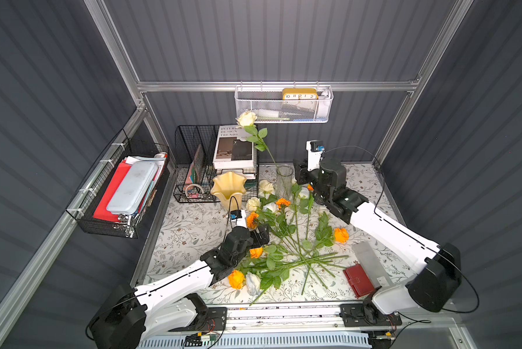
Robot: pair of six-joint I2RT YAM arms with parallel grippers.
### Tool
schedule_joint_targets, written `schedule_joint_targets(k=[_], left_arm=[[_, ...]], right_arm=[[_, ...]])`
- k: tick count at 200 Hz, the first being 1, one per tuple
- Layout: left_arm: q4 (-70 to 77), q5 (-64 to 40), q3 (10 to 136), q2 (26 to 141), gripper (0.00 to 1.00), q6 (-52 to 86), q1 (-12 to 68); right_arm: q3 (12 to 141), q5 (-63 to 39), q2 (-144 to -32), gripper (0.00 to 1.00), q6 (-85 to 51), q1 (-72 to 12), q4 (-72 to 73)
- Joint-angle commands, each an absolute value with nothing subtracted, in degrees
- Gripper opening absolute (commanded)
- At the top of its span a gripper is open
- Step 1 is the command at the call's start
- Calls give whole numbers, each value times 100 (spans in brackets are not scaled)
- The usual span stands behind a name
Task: Arrange the flowers in different vases according to their colors
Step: Insert the flower into the vase, then pick up the flower at the center of the board.
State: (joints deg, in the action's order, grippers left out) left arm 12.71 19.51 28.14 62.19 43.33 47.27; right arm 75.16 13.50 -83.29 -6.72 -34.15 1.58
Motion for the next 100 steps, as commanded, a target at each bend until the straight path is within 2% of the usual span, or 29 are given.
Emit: schedule_joint_targets(k=[1, 66, 100], left_arm=[[1362, 1900, 2818, 6128, 99, 4239, 4700], [1237, 1910, 2804, 5996, 99, 4315, 4694], [1112, 1943, 2756, 5855, 99, 4328, 4701]], right_arm=[[7167, 1065, -8523, 47, -1717, -3436, -1896], [7663, 681, -10063, 43, -2373, -3384, -2960], [7902, 849, -10629, 39, -2494, -3366, -3111]])
